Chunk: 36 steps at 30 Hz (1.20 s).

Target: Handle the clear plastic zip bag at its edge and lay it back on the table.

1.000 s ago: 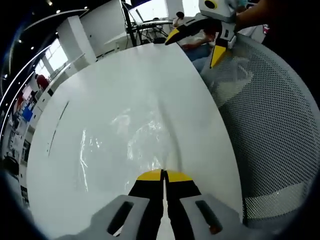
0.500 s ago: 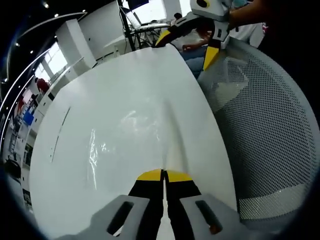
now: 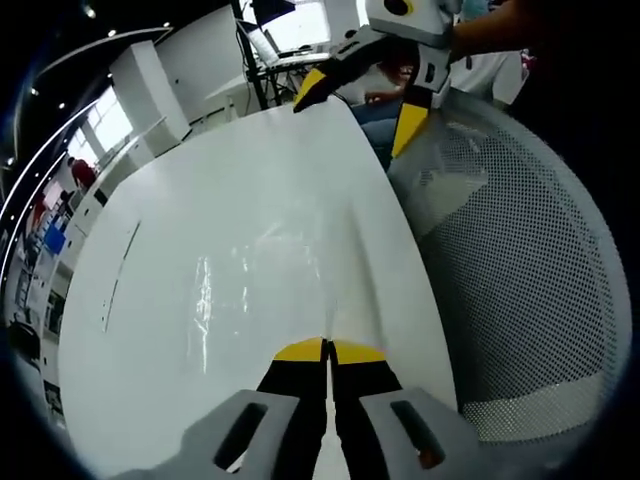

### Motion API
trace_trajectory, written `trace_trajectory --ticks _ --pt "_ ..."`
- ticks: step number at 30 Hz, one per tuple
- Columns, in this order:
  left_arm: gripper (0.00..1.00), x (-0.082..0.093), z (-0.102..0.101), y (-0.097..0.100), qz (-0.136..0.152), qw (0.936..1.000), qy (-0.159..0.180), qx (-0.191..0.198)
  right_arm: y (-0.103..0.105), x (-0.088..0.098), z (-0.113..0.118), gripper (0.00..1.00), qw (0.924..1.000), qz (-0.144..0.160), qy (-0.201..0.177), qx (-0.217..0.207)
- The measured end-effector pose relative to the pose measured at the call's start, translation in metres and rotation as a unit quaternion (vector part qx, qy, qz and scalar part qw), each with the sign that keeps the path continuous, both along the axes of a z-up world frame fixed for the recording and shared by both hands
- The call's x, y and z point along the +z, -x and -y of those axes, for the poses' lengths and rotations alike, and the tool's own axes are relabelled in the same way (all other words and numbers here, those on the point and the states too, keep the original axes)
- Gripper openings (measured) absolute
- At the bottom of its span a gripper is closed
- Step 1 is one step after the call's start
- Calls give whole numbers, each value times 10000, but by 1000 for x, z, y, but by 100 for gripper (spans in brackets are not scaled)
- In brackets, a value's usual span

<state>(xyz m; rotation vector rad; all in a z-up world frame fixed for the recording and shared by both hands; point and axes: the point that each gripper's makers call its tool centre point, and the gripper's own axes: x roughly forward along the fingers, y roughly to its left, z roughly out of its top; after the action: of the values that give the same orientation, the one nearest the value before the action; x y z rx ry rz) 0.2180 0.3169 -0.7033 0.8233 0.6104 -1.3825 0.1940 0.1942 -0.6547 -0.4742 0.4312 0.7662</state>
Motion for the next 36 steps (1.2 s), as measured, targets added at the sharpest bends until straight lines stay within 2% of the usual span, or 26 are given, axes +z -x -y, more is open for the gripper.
trace_trajectory --ticks 18,21,36 --pt "0 18 7 5 -194 9998 68 -56 1 -6 -35 37 9970 -84 161 748" --pt "0 21 8 6 -262 9996 94 -46 1 -7 -38 28 9961 -61 225 847" --pt "0 30 12 16 -489 9985 214 -155 -3 -17 -52 21 9921 -4 461 1163"
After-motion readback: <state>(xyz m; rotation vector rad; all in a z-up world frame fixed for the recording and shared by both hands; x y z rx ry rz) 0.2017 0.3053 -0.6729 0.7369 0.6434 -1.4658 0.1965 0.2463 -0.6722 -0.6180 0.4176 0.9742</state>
